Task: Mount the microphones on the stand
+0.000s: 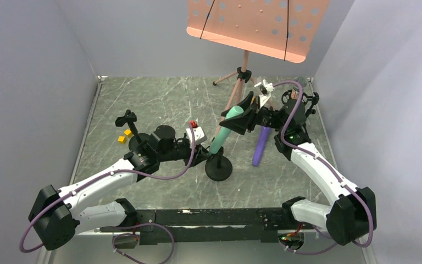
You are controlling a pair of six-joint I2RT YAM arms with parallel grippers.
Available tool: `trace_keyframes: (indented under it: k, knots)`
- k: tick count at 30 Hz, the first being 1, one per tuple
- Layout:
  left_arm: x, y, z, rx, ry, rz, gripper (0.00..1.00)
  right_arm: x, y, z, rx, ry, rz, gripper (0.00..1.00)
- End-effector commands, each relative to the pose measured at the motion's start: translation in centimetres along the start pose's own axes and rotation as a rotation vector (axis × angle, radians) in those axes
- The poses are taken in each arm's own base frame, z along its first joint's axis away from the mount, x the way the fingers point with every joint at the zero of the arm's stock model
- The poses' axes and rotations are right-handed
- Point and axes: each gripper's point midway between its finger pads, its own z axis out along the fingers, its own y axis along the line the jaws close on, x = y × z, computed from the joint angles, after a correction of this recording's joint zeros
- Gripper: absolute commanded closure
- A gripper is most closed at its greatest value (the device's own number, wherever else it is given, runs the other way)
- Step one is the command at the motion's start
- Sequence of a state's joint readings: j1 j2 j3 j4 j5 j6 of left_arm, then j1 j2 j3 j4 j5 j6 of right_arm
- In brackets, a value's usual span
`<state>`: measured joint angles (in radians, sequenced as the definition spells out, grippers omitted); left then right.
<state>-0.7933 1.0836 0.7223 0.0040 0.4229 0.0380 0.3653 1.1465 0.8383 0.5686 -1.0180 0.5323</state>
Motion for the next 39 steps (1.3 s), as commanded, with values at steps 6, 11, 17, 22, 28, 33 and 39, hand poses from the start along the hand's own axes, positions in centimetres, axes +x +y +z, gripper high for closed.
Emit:
trace_keyframes:
  k: [6, 11, 17, 22, 28, 33, 39]
  knots:
    - [-0.1, -1.0, 0.2, 0.049, -0.019, -0.012, 0.62, 2.0, -0.8, 2.3, -0.007, 0.085, 0.027, 0.93]
    - [0.3, -1.0, 0.3, 0.049, -0.012, -0.017, 0.62, 1.6, -1.1, 3.5, -0.007, 0.092, 0.023, 0.93]
    - [0.4, -0.9, 0.5, 0.048, -0.015, -0.023, 0.62, 3.3, -0.7, 2.6, -0.011, 0.120, 0.021, 0.93]
    - [0.2, -0.8, 0.4, 0.042, -0.019, -0.021, 0.61, 6.1, -0.2, 1.2, -0.020, 0.192, -0.006, 0.92]
    - [-0.4, -1.1, -0.9, 0.013, -0.042, -0.064, 0.49, 9.2, -1.0, 0.3, 0.003, 0.238, -0.009, 0.92]
    - [-0.6, -1.1, -2.5, -0.023, -0.061, -0.067, 0.42, 9.7, -1.6, 0.7, 0.004, 0.246, -0.001, 0.92]
    - [0.5, -0.7, -4.3, -0.095, -0.083, -0.075, 0.28, 11.2, -1.6, 1.1, -0.007, 0.278, 0.011, 0.91]
